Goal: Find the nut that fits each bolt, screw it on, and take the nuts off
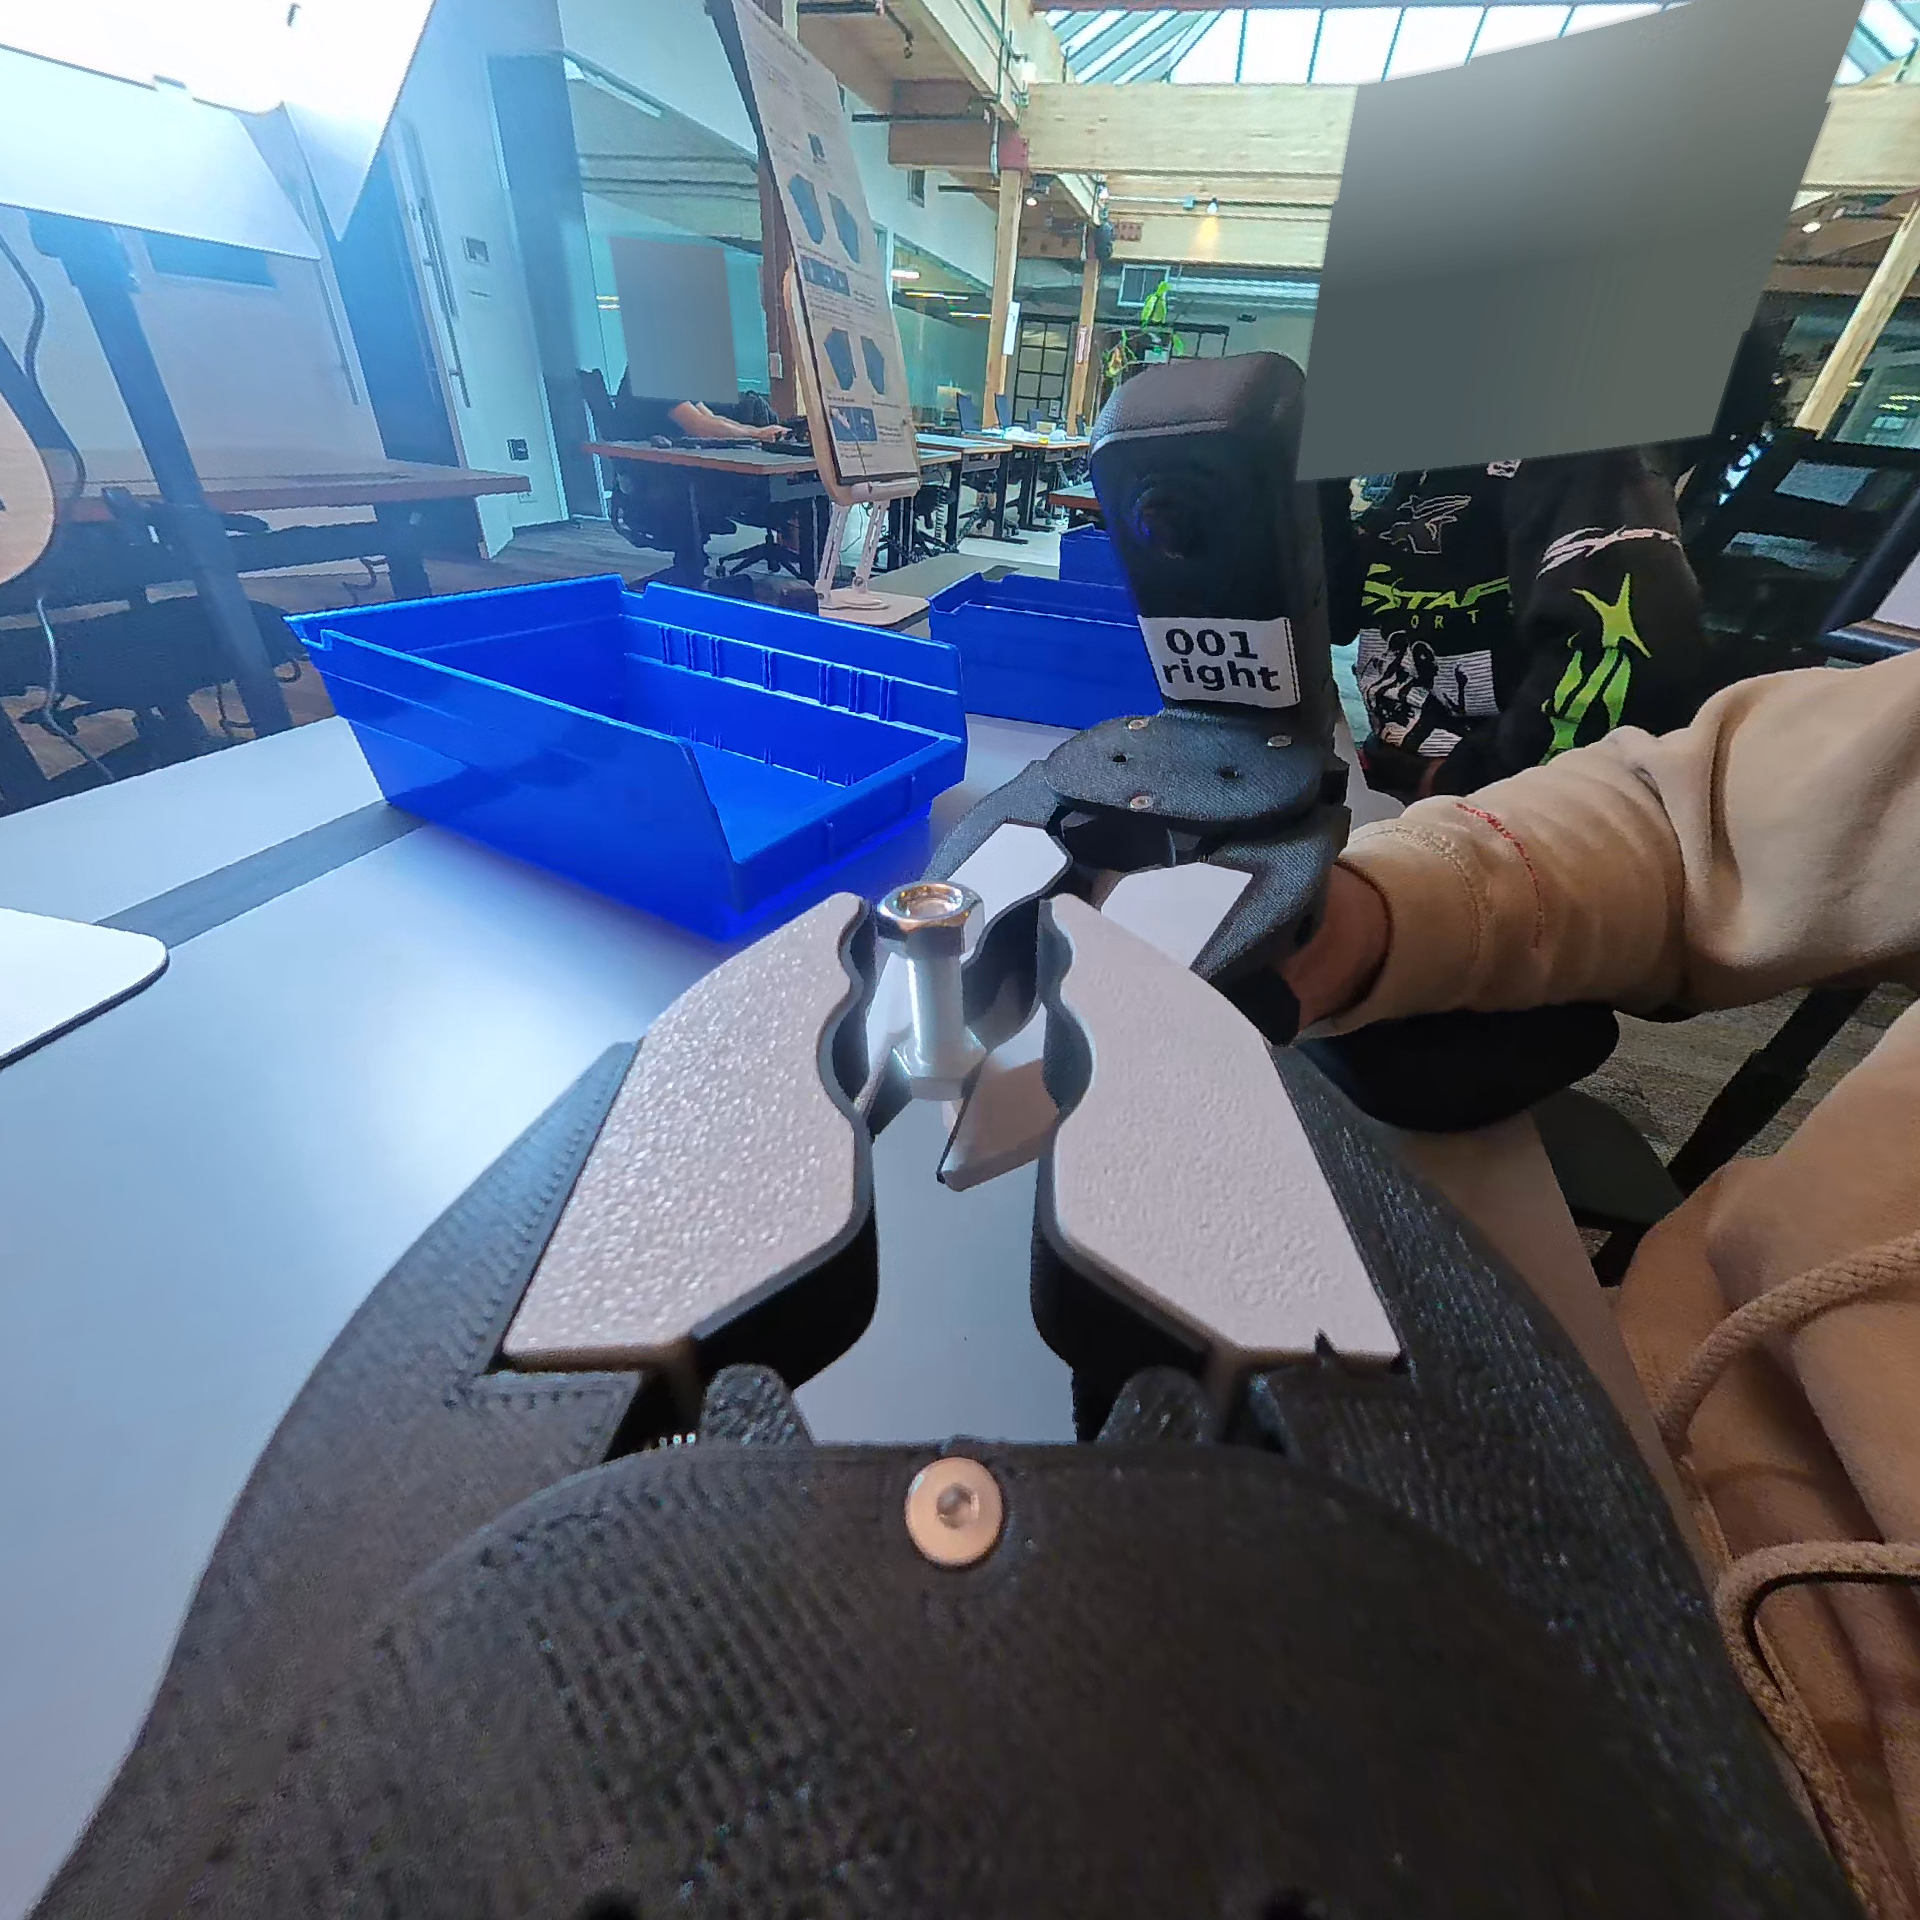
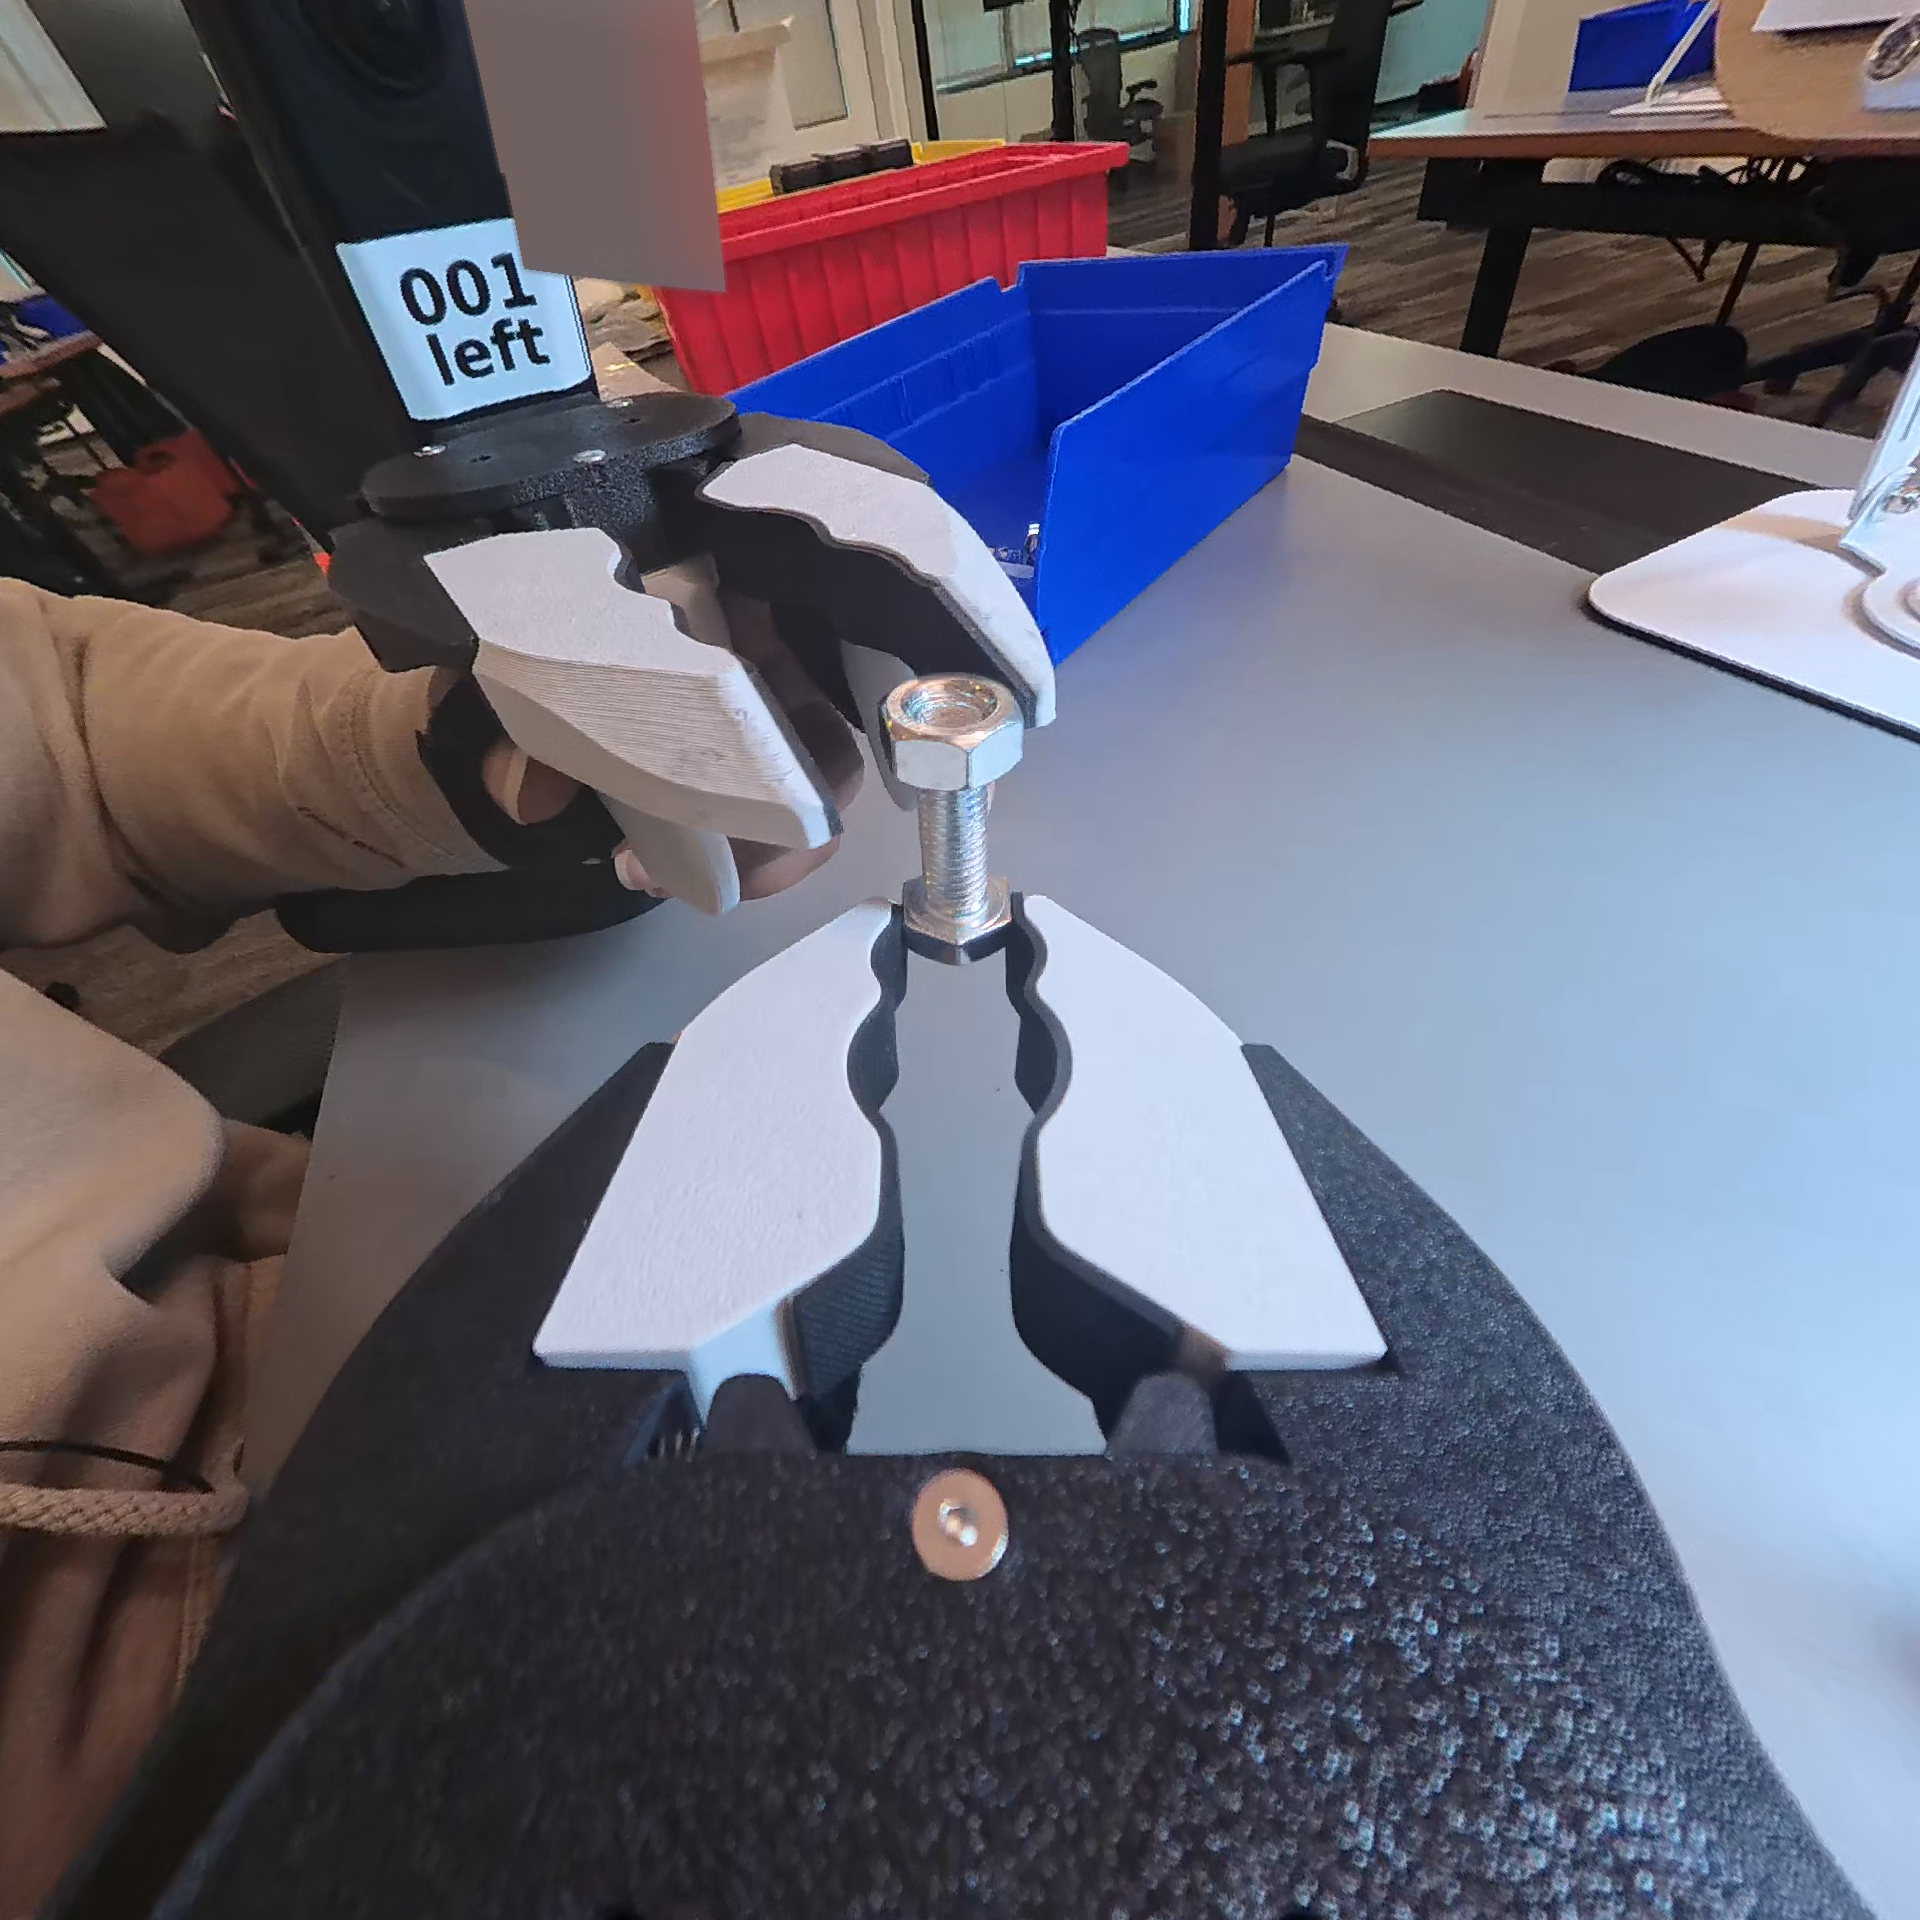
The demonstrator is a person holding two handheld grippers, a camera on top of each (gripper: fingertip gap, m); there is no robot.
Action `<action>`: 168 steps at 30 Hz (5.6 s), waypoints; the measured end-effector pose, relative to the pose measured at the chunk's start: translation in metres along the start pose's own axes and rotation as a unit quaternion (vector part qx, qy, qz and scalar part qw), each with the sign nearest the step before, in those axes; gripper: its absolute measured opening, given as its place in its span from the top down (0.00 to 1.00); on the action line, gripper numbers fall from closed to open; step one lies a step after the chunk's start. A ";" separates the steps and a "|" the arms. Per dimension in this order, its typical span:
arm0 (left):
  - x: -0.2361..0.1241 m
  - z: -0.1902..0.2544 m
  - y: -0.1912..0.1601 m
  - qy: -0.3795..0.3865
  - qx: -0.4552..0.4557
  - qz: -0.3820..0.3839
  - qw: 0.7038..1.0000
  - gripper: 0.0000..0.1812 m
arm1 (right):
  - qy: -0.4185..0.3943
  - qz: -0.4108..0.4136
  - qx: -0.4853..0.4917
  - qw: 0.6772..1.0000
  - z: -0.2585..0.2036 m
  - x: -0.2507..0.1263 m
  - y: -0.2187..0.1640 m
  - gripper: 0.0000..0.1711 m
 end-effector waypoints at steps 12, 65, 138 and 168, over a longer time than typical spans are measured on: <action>-0.005 -0.002 0.008 0.009 0.007 0.022 1.000 0.86 | -0.017 0.013 0.002 1.000 0.008 -0.007 0.005 0.89; -0.003 0.001 0.005 0.000 0.008 0.023 1.000 0.85 | -0.007 0.014 -0.017 1.000 0.001 -0.004 0.006 0.89; -0.002 -0.004 0.000 0.059 0.041 0.006 0.997 0.90 | -0.025 -0.011 -0.022 0.999 0.002 0.001 -0.004 0.89; -0.008 0.005 0.009 0.031 0.044 0.039 0.998 0.90 | -0.046 0.005 -0.029 0.999 0.010 -0.006 0.004 0.89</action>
Point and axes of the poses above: each gripper's, where its closed fingertips meet, x out along the fingers, y out of its top, z = x × y across the jaws, the point moved 3 cm from there along -x, back along the fingers, and after that the axes turned 11 degrees about -x, right-handed, at the moved point
